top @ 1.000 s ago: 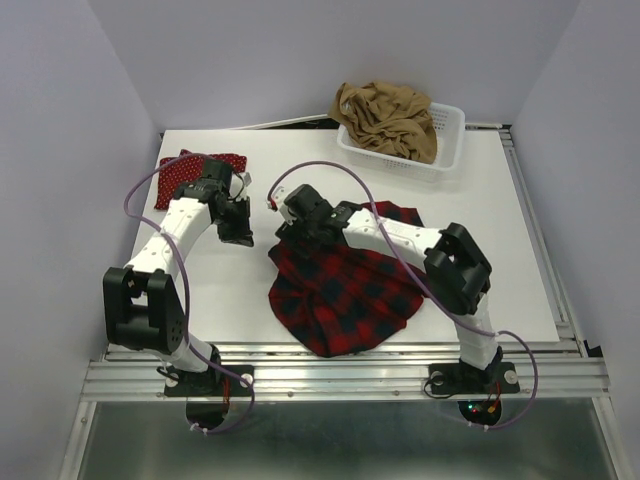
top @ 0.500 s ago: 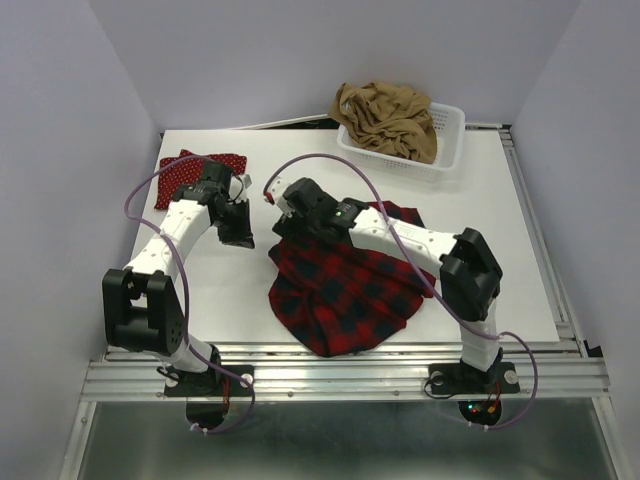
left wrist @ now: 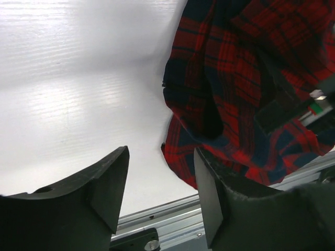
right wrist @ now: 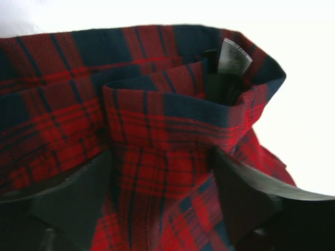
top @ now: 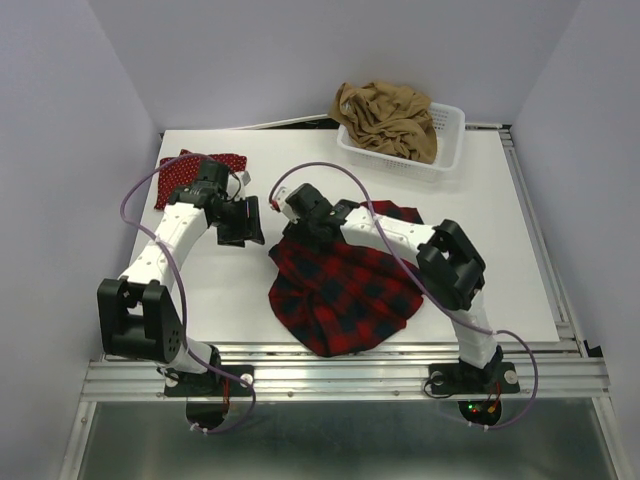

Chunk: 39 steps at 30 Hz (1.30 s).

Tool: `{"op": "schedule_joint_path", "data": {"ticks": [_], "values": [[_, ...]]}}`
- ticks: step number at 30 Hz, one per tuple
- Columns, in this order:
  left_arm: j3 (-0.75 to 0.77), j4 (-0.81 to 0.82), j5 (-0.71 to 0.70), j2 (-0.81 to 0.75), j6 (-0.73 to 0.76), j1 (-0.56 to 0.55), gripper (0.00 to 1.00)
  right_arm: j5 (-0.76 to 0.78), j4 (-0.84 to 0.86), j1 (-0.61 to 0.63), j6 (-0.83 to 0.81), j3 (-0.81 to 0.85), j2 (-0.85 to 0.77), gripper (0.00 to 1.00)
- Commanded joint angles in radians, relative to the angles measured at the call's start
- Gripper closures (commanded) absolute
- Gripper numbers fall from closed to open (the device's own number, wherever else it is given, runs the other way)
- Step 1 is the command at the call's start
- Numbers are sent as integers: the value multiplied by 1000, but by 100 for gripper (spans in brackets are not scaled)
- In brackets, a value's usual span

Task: Fold and stack the skirts

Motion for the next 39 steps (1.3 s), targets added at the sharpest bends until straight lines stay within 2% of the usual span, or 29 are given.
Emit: {"op": "schedule_joint_path", "data": {"ticks": [1, 2, 3, 4, 7, 11, 17, 21, 24, 25, 27, 28, 31, 35, 39], "values": [[0, -3, 44, -44, -12, -4, 32, -80, -20, -3, 15, 58, 0, 37], [-2, -3, 50, -53, -16, -4, 32, -80, -23, -3, 18, 66, -2, 45], [-11, -6, 62, -58, -27, -4, 31, -79, -22, -3, 21, 75, -6, 61], [-17, -9, 69, -60, -33, -6, 29, -79, -22, -3, 25, 81, -12, 69], [-25, -9, 96, -49, -53, -25, 29, -76, -26, -3, 31, 116, -29, 86], [4, 1, 96, -14, -65, -84, 28, -59, -29, -3, 23, 147, -37, 99], [39, 17, 122, 58, -94, -122, 27, -46, -28, -32, 31, 155, -43, 99], [-2, 43, 112, 91, -108, -148, 28, -46, -26, -53, 44, 161, -59, 99], [1, 50, 112, 132, -107, -147, 39, -46, -28, -73, 57, 162, -77, 99], [12, 46, 104, 140, -98, -145, 52, -45, -28, -86, 58, 159, -92, 99], [30, 40, 90, 152, -88, -131, 68, -49, -26, -105, 72, 156, -109, 99], [45, 29, 82, 152, -81, -125, 84, -59, -26, -118, 78, 153, -132, 99], [67, 8, 72, 141, -49, -84, 100, -109, -26, -211, 112, 152, -184, 99], [179, -22, 20, 147, -3, -9, 100, -210, -5, -308, 146, 135, -274, 99], [415, 29, -123, 163, 141, 16, 100, -368, 60, -490, 204, 106, -365, 99]]}}
